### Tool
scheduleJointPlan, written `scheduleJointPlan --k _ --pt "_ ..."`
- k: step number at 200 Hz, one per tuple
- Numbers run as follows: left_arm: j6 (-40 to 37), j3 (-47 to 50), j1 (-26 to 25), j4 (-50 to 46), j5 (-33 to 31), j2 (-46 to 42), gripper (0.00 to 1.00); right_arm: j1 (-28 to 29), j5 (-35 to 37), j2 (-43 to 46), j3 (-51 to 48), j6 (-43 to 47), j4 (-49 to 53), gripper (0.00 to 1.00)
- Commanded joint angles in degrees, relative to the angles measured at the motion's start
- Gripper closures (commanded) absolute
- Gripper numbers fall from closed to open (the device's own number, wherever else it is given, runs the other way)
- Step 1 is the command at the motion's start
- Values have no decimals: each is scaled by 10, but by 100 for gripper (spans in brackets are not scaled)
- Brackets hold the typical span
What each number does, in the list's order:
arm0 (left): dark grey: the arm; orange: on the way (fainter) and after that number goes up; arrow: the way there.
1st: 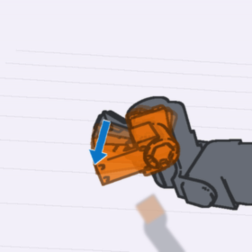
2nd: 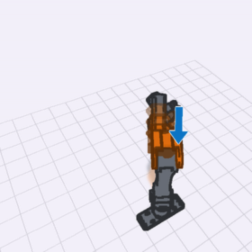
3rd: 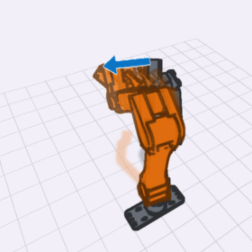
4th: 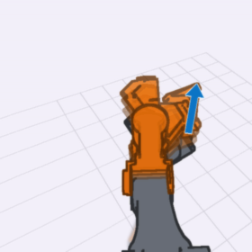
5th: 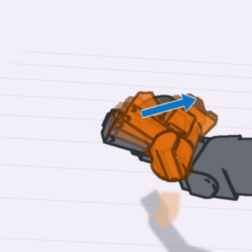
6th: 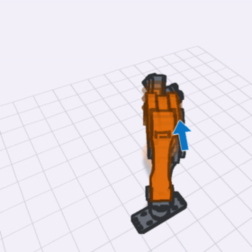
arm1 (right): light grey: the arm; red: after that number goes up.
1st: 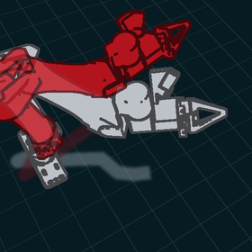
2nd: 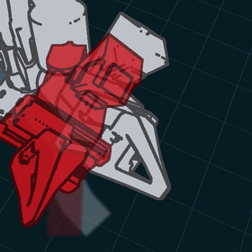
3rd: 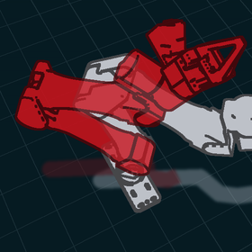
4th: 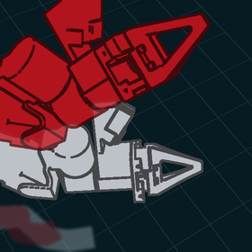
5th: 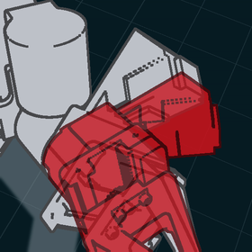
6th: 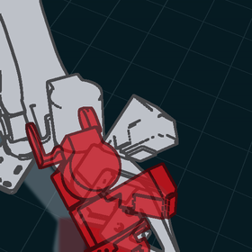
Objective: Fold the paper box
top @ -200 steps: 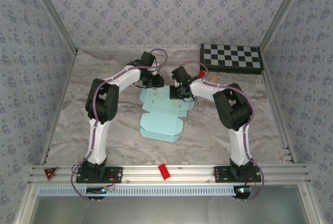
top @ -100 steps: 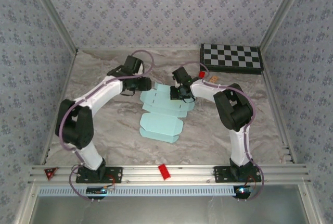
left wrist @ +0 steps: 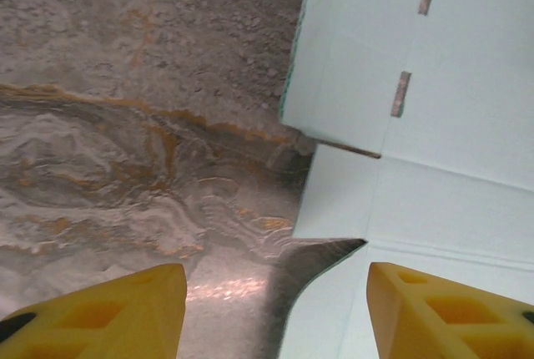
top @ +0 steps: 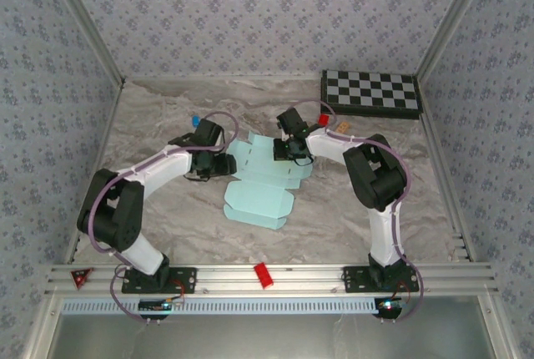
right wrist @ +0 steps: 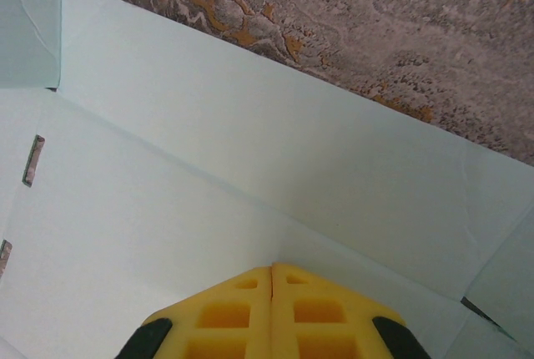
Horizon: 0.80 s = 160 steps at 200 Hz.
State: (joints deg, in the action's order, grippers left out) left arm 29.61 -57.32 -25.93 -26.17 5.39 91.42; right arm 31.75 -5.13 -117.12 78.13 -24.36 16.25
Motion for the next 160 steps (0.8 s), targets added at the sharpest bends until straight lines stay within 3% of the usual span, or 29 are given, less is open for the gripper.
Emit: scheduleJointPlan --k 1,66,122,160 --pt "22 6 -3 49 37 13 44 1 17 8 -12 -2 26 100" --pt "34 -5 -3 76 60 57 49 1 16 8 -14 -6 26 100" --pt "30 -10 -3 78 77 61 63 2 17 8 -14 -5 26 100" --pt "17 -13 -3 69 75 43 67 2 17 7 -13 -6 25 100"
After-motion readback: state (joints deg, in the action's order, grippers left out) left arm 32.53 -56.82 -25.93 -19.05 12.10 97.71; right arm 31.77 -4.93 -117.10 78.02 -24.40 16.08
